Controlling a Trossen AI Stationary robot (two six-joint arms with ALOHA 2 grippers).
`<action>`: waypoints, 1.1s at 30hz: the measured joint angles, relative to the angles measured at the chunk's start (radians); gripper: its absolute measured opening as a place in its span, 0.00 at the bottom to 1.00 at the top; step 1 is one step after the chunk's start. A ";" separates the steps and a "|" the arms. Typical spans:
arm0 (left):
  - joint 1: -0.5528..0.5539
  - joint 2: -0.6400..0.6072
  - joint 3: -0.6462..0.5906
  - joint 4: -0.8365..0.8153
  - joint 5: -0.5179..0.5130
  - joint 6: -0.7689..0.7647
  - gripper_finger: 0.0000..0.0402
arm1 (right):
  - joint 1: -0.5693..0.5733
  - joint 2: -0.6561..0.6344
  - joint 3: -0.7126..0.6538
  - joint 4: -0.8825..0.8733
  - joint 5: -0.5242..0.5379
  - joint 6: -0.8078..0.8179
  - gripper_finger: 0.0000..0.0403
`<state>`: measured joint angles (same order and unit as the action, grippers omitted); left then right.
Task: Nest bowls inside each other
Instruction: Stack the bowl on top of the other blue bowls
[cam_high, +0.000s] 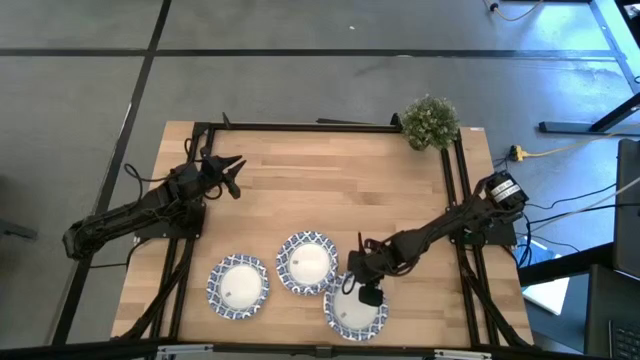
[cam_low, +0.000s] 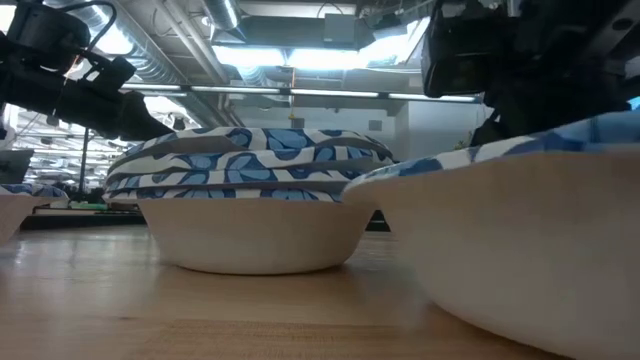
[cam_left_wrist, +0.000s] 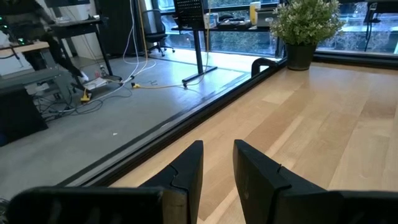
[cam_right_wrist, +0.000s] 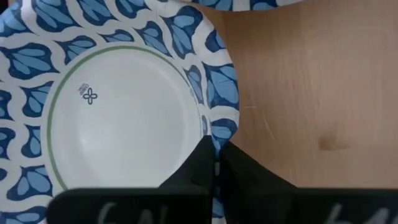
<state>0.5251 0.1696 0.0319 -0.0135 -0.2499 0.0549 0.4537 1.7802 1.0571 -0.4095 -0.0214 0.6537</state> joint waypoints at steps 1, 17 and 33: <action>0.000 0.000 0.000 0.000 0.000 0.000 0.21 | -0.003 0.000 0.000 0.000 0.000 0.000 0.03; 0.000 0.000 0.000 0.002 0.000 0.000 0.21 | -0.059 -0.084 0.037 -0.125 -0.123 -0.085 0.01; 0.000 0.000 0.000 0.006 0.000 0.000 0.21 | -0.259 -0.128 0.324 -0.353 -0.121 -0.424 0.01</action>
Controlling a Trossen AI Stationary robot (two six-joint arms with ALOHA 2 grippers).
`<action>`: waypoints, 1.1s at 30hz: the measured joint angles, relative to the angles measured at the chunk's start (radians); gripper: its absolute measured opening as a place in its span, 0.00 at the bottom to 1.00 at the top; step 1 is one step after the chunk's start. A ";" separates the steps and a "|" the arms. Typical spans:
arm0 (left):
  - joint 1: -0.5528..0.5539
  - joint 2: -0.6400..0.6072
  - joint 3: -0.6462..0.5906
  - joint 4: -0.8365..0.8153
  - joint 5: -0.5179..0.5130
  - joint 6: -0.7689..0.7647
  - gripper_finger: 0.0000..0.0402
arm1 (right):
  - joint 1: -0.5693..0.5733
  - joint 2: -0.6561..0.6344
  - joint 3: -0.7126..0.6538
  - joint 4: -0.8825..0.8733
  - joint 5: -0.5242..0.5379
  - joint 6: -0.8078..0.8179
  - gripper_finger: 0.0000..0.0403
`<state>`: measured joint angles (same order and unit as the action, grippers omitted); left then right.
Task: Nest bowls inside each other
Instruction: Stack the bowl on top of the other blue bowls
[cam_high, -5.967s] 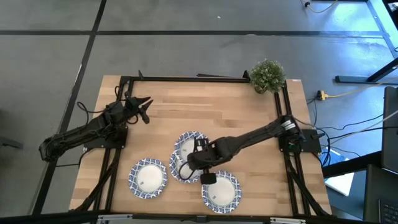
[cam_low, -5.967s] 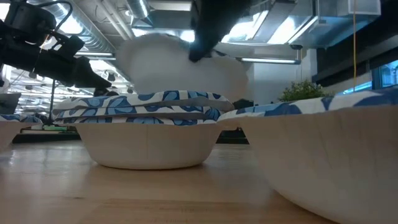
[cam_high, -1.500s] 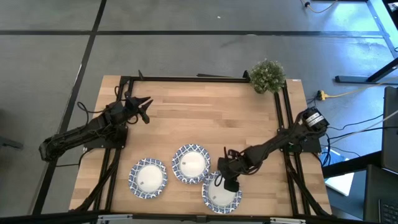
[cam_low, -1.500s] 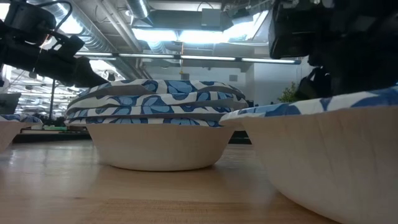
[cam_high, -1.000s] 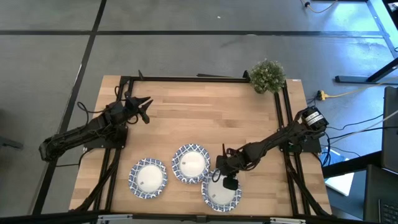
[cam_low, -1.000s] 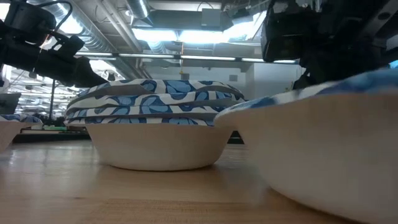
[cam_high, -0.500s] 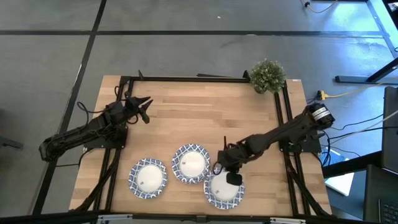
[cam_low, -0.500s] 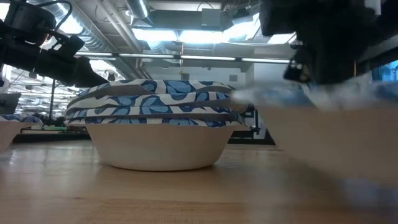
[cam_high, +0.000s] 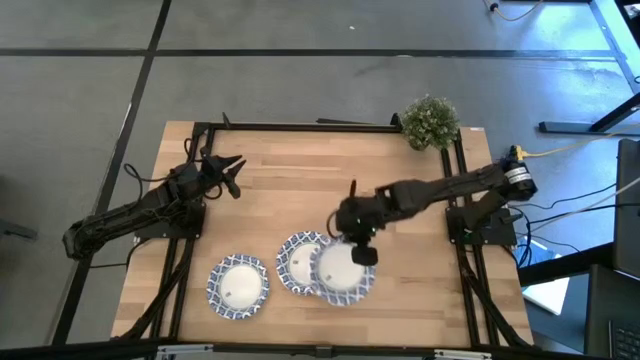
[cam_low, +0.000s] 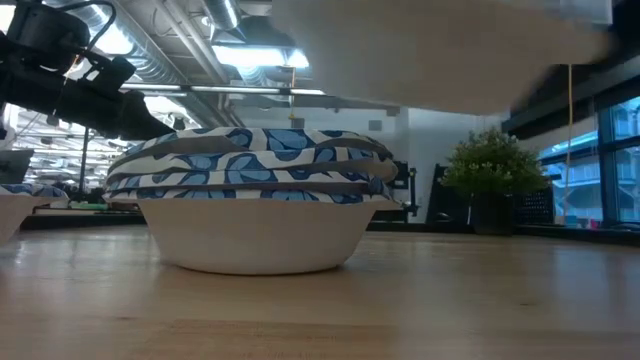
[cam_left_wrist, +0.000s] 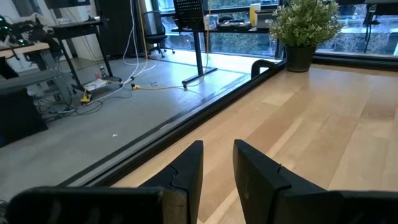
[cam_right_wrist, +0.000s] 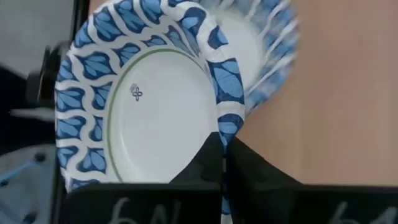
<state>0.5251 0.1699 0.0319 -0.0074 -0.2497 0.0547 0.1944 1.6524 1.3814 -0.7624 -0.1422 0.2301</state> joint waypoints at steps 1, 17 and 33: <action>0.000 0.000 0.000 0.000 0.000 0.000 0.21 | -0.017 0.000 0.007 0.009 0.002 -0.014 0.01; 0.000 0.000 0.000 0.000 0.000 0.000 0.21 | -0.136 0.108 0.023 0.285 -0.045 -0.110 0.00; 0.000 0.000 0.000 -0.003 0.000 0.000 0.21 | -0.138 0.251 0.033 0.362 -0.122 -0.103 0.01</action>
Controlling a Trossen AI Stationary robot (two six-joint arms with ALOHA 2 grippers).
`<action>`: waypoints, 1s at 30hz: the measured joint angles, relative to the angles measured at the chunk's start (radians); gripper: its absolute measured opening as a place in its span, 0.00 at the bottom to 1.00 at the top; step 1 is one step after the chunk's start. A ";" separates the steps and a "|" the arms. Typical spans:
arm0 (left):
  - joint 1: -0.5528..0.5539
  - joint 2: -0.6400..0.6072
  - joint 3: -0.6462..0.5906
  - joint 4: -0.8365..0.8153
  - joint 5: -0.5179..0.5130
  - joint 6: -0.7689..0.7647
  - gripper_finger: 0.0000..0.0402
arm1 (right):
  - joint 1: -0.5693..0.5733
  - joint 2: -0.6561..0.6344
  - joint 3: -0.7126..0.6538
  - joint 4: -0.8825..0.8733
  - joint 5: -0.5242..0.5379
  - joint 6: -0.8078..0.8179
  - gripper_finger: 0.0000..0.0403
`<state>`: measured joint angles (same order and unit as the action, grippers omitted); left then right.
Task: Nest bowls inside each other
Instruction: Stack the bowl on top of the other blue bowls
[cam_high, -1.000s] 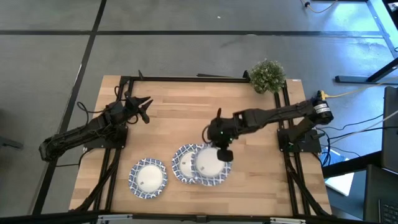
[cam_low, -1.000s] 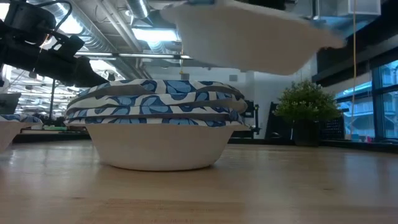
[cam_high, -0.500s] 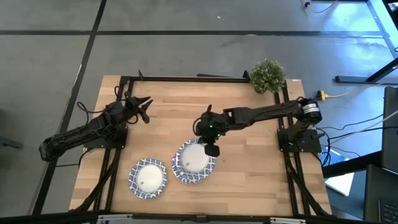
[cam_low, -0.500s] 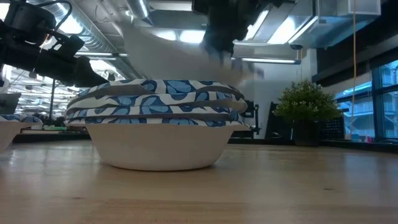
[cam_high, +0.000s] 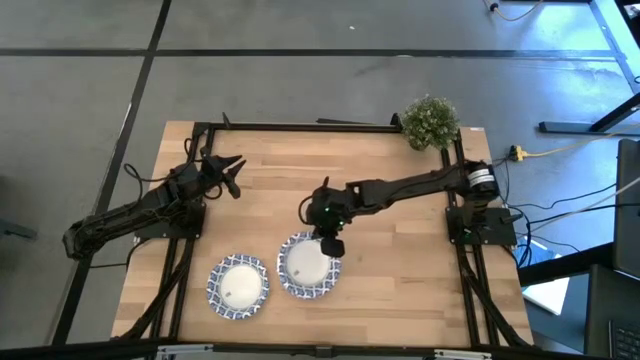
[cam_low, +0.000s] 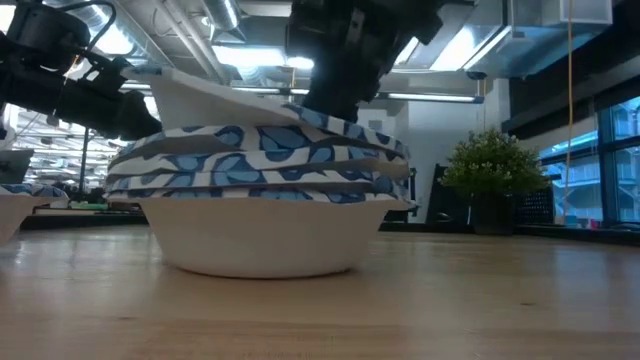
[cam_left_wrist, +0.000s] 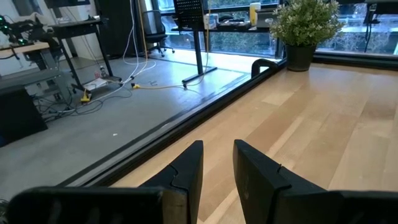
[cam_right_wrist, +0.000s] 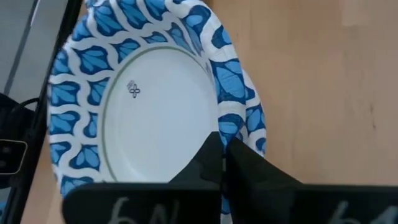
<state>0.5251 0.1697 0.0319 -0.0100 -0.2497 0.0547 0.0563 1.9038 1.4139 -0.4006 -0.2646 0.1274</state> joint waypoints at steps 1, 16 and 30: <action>0.000 0.000 0.000 0.000 0.000 0.000 0.21 | 0.001 0.007 0.000 0.009 -0.001 0.002 0.02; 0.000 0.000 0.000 0.000 0.000 0.000 0.21 | 0.008 0.016 0.000 0.091 0.000 0.053 0.33; 0.000 0.000 0.000 0.002 0.000 -0.006 0.21 | 0.003 -0.009 0.000 0.019 0.001 -0.064 0.38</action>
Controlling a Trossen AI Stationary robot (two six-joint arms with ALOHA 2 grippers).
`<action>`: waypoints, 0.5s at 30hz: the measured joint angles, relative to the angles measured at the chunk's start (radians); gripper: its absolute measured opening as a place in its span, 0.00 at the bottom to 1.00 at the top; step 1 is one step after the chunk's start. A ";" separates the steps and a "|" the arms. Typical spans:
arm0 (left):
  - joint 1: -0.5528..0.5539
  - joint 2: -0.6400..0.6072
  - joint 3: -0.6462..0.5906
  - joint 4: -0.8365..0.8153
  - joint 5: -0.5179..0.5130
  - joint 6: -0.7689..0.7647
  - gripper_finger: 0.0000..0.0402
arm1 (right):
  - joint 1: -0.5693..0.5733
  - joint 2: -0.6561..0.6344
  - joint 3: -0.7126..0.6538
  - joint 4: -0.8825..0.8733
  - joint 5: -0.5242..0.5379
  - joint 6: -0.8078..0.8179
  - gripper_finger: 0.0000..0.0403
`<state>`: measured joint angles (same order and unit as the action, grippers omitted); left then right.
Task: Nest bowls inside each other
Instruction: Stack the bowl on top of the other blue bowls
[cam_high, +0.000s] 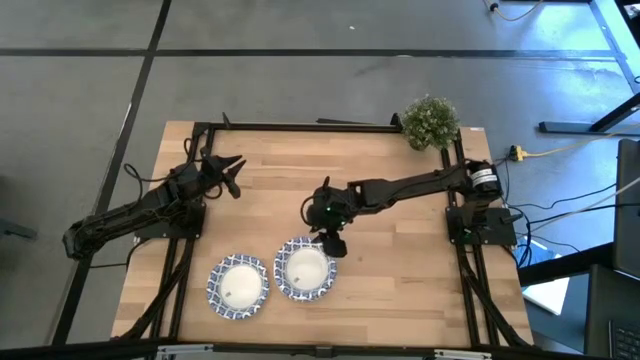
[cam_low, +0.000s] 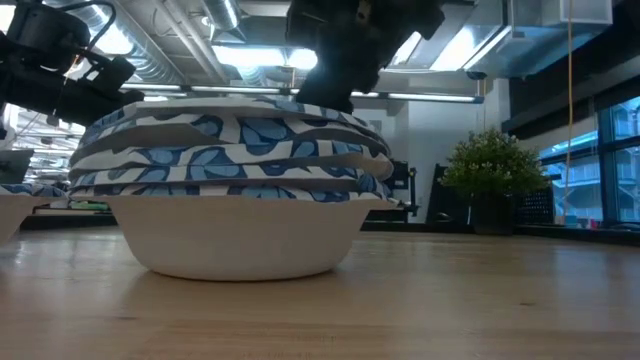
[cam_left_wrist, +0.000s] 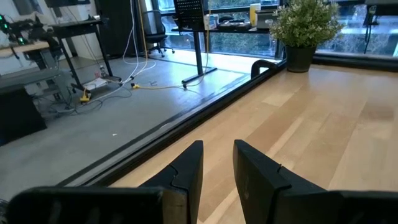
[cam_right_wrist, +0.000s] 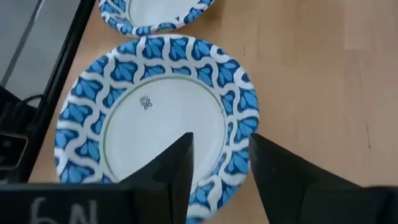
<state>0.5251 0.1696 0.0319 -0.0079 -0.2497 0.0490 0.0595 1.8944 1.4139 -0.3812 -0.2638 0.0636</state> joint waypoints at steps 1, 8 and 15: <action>0.000 0.000 0.000 0.000 0.000 -0.020 0.21 | -0.003 -0.009 0.000 -0.022 0.000 -0.013 0.38; 0.000 0.000 0.000 0.016 0.000 -0.116 0.21 | -0.021 -0.108 0.000 -0.159 0.045 -0.031 0.38; 0.000 0.000 0.000 0.023 0.000 -0.117 0.21 | -0.024 -0.233 0.000 -0.385 0.210 -0.040 0.38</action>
<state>0.5251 0.1699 0.0319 0.0154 -0.2497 -0.0681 0.0357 1.6619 1.4139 -0.7666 -0.0536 0.0238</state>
